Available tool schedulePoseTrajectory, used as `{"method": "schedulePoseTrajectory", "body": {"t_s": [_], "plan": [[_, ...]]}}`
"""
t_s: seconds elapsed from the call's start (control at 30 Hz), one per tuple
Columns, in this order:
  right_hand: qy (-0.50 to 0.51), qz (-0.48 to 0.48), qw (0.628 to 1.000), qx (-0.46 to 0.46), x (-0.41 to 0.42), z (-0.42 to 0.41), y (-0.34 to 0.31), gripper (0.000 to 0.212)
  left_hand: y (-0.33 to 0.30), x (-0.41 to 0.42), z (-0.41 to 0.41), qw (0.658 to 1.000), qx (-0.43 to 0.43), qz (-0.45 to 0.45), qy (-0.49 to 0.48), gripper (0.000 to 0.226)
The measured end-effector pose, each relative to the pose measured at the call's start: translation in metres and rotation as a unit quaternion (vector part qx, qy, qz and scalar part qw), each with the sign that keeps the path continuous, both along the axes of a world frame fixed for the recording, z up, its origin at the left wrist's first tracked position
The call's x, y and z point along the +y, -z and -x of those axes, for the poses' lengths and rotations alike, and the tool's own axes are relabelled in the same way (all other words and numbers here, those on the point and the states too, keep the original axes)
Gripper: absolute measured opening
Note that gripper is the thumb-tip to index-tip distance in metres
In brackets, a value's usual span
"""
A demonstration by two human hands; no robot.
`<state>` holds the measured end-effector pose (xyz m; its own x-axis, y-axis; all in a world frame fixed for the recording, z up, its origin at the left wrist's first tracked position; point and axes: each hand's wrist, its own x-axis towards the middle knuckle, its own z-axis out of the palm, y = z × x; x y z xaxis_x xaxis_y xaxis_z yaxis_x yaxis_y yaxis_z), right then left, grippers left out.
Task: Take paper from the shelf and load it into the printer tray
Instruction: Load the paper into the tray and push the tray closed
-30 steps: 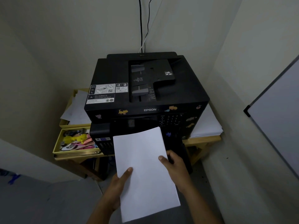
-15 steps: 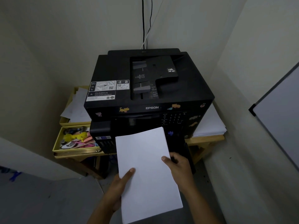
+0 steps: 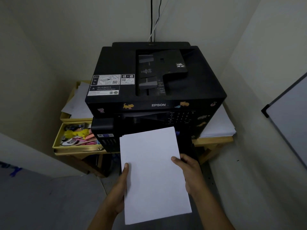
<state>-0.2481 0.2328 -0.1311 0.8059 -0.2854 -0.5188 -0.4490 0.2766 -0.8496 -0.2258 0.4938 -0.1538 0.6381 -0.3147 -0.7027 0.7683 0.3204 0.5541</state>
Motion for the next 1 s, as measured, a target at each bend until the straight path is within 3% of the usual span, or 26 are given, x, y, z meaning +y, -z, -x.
{"method": "schedulePoseTrajectory", "body": {"t_s": [0.37, 1.0], "plan": [[0.008, -0.054, 0.999, 0.006, -0.005, 0.004, 0.002, 0.015, 0.01, 0.005, 0.006, 1.0, 0.007, 0.02, -0.003, 0.071], [-0.061, -0.039, 0.996, -0.047, -0.004, 0.019, -0.006, 0.022, 0.006, -0.006, 0.016, 0.999, 0.019, 0.015, -0.022, 0.069]]}}
